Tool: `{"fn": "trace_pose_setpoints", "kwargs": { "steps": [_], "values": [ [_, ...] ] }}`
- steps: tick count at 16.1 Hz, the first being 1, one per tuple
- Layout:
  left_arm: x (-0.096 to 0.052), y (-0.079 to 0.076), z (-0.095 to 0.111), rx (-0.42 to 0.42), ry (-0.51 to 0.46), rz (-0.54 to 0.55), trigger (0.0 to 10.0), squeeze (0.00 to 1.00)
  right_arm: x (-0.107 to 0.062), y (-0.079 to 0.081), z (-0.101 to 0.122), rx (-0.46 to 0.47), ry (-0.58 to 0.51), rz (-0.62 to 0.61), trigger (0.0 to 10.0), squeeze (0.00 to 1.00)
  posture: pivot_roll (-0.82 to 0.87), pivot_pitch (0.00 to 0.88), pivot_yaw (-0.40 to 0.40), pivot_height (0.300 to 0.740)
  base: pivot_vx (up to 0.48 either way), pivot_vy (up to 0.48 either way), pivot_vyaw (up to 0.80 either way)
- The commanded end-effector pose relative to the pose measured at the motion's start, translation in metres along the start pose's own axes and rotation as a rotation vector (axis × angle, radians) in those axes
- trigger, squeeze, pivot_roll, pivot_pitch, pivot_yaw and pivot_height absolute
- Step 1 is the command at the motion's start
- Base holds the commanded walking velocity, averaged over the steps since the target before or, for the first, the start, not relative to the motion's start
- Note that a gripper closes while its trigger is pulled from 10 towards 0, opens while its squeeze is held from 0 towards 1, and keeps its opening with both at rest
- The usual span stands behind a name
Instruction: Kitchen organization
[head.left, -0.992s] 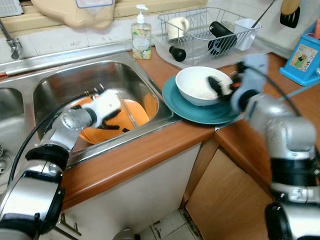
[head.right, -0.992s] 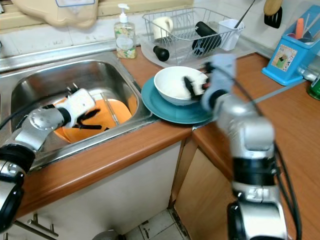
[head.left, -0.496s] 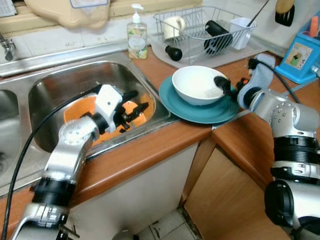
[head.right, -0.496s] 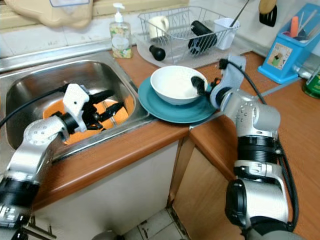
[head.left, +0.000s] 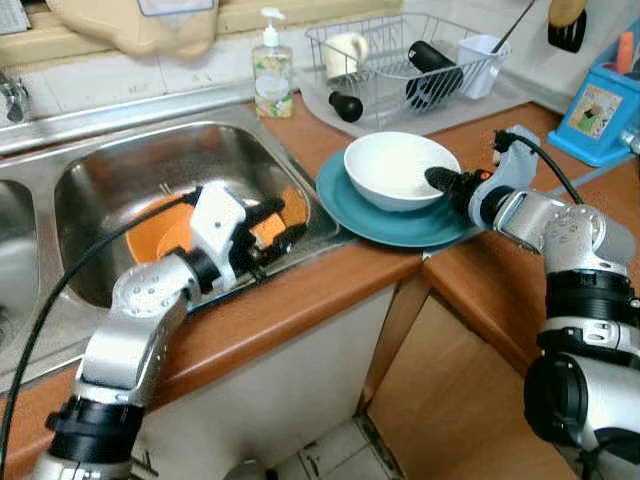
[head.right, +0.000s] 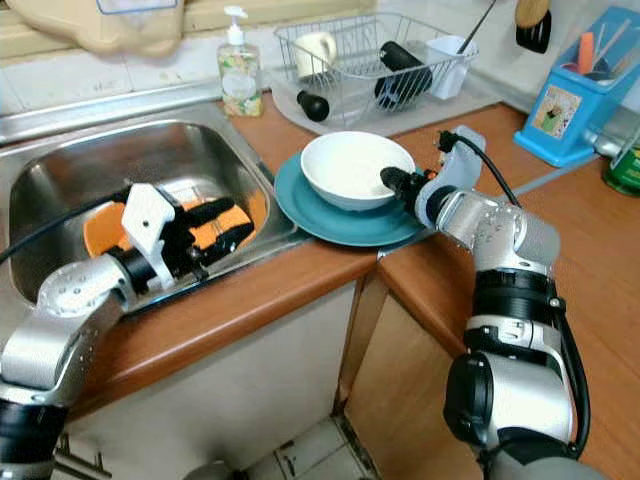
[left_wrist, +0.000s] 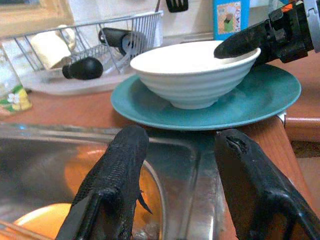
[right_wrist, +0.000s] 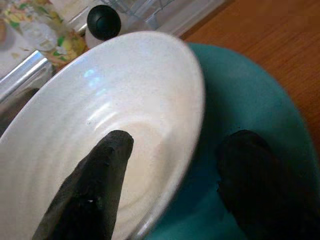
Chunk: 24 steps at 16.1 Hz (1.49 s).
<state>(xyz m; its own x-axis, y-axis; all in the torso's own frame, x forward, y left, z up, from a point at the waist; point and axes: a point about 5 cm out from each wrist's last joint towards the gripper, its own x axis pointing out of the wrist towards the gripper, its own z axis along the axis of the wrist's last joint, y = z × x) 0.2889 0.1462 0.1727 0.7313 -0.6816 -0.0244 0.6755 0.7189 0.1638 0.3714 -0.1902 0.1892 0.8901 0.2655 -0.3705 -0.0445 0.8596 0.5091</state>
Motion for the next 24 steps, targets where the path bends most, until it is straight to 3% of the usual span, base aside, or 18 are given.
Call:
{"fn": "trace_pose_setpoints", "kwargs": {
  "steps": [1, 6, 9, 12, 14, 16, 19, 23, 24],
  "values": [
    [0.001, -0.003, 0.004, 0.0, -0.004, -0.005, 10.0, 0.0, 0.0, 0.002, -0.001, 0.014, 0.019, 0.016, 0.0, 0.0, -0.01, 0.0, 0.0, 0.74, 0.0, 0.0, 0.0],
    [0.004, -0.009, 0.005, -0.004, -0.005, -0.008, 10.0, 0.0, -0.001, 0.002, -0.009, 0.029, 0.048, 0.019, 0.0, 0.0, -0.02, 0.0, 0.005, 0.74, 0.0, 0.0, 0.0],
    [0.006, -0.009, 0.007, -0.005, -0.009, 0.01, 10.0, 0.0, -0.002, 0.004, -0.007, 0.032, 0.013, 0.029, 0.0, 0.0, -0.02, 0.0, 0.011, 0.74, 0.0, 0.0, 0.0],
    [0.008, -0.004, 0.01, -0.017, -0.021, 0.046, 10.0, 0.0, -0.005, 0.014, 0.002, -0.05, -0.082, 0.081, 0.0, 0.0, -0.02, 0.0, 0.013, 0.74, 0.0, 0.0, 0.0],
    [0.01, 0.001, 0.013, -0.056, -0.033, 0.081, 10.0, 0.0, -0.01, 0.023, 0.011, -0.229, -0.188, 0.083, 0.0, 0.0, -0.02, 0.0, 0.018, 0.74, 0.0, 0.0, 0.0],
    [0.017, 0.005, 0.018, -0.107, -0.068, 0.12, 10.0, 0.0, -0.016, 0.044, 0.018, -0.373, -0.293, 0.169, 0.0, 0.0, -0.02, 0.0, 0.02, 0.74, 0.0, 0.0, 0.0],
    [0.026, 0.007, 0.023, -0.196, -0.123, 0.161, 10.0, 0.0, -0.023, 0.063, 0.018, -0.479, -0.347, 0.271, 0.0, 0.0, -0.02, 0.0, 0.024, 0.74, 0.0, 0.0, 0.0],
    [0.029, 0.005, 0.021, -0.21, -0.105, 0.161, 10.0, 0.0, -0.021, 0.057, 0.015, -0.501, -0.358, 0.235, 0.0, 0.0, -0.02, 0.0, 0.024, 0.74, 0.0, 0.0, 0.0],
    [0.029, 0.004, 0.02, -0.213, -0.102, 0.16, 10.0, 0.0, -0.022, 0.056, 0.016, -0.497, -0.362, 0.227, 2.0, 0.0, -0.02, 0.0, 0.023, 0.74, 0.0, 0.0, 0.0]
  ]
}}
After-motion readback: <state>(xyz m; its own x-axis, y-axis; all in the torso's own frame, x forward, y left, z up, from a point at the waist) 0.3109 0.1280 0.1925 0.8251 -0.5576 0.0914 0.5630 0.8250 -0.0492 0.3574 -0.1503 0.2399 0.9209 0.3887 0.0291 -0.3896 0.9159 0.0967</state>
